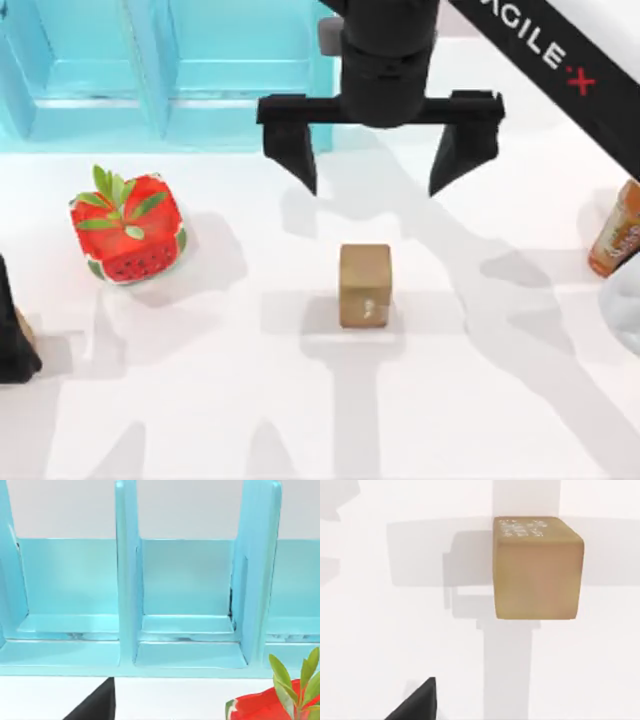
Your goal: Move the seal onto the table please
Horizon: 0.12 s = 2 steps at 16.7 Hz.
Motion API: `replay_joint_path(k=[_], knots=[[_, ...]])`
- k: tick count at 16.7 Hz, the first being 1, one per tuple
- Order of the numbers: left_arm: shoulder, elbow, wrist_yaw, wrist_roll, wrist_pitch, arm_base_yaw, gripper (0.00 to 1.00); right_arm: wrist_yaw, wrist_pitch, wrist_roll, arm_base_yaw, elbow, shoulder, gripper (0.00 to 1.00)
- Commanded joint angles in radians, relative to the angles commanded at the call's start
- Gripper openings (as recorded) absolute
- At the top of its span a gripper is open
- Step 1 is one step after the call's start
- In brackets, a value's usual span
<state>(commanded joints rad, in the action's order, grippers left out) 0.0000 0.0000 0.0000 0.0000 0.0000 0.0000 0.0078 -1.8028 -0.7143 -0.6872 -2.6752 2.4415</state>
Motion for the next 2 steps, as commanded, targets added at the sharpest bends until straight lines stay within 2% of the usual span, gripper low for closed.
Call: replay_joint_path(k=[2], knots=[[0.000, 0.000, 0.000, 0.000, 0.000, 0.000, 1.00, 0.000, -0.007, 0.000, 0.000, -0.008, 0.001, 1.00]])
